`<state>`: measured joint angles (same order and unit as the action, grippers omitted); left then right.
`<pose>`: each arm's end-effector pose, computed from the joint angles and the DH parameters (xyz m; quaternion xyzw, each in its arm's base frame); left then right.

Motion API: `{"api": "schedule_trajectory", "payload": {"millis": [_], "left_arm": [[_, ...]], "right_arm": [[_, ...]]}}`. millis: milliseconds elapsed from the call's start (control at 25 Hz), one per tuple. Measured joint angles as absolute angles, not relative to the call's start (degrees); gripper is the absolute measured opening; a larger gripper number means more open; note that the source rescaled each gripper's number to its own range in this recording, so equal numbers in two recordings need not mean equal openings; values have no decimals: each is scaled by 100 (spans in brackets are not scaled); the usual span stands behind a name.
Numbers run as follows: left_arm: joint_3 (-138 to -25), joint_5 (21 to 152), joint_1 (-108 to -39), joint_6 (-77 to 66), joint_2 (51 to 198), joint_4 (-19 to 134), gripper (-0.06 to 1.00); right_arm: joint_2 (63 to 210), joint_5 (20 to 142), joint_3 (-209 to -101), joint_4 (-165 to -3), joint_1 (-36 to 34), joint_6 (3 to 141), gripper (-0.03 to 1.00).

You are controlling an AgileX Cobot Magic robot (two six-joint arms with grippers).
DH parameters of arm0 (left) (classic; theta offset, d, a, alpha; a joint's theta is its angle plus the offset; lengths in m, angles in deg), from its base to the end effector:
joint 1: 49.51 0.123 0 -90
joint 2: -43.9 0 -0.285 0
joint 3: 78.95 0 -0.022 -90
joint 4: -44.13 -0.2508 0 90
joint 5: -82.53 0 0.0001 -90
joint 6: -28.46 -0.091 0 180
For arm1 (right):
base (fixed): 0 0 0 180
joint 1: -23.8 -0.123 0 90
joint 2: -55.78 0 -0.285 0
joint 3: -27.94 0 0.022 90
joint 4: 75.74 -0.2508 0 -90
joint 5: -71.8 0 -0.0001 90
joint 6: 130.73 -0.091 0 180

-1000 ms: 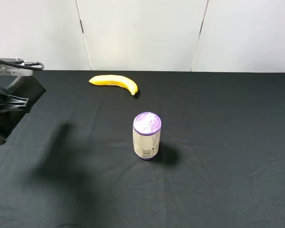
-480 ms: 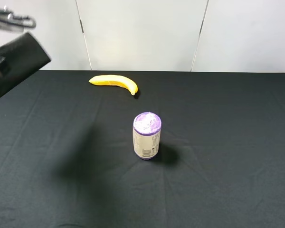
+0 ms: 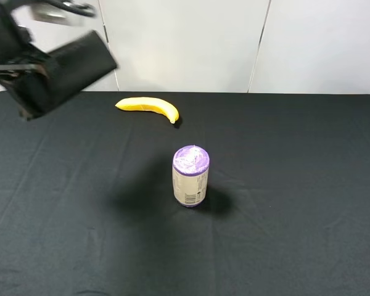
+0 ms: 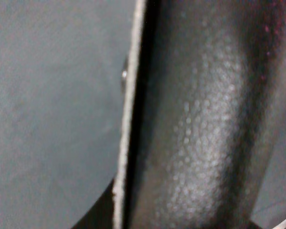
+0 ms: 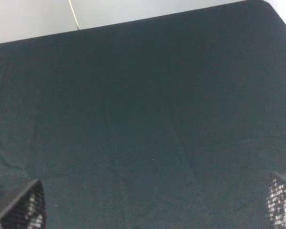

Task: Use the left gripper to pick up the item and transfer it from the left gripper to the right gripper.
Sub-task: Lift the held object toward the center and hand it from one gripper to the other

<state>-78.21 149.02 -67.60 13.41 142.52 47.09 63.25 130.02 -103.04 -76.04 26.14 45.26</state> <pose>0.2990 -0.1022 0.2975 0.2759 0.9529 -0.0280 0.1224 -0.0030 0.0005 0.2787 0.0466 0.8407 0.0105 0.5393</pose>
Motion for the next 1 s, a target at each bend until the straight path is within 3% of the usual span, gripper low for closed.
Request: {"api": "schedule_trajectory", "payload": {"millis": [320,680,1000], "left_arm": [[-8011,14902,-7977,488,14771,4749,1],[-8011,14902,-8778,-350,14780,4785,1],[-8011,14902,-9018,-459,14780,4902,1]], "right_arm": [[6325,13002,-10304,-7574,2614,4526,100],[6726,12872,-10347,-8138,2614,4685,100],[8230,11608,-10402,-10793,2614,7285,100]]}}
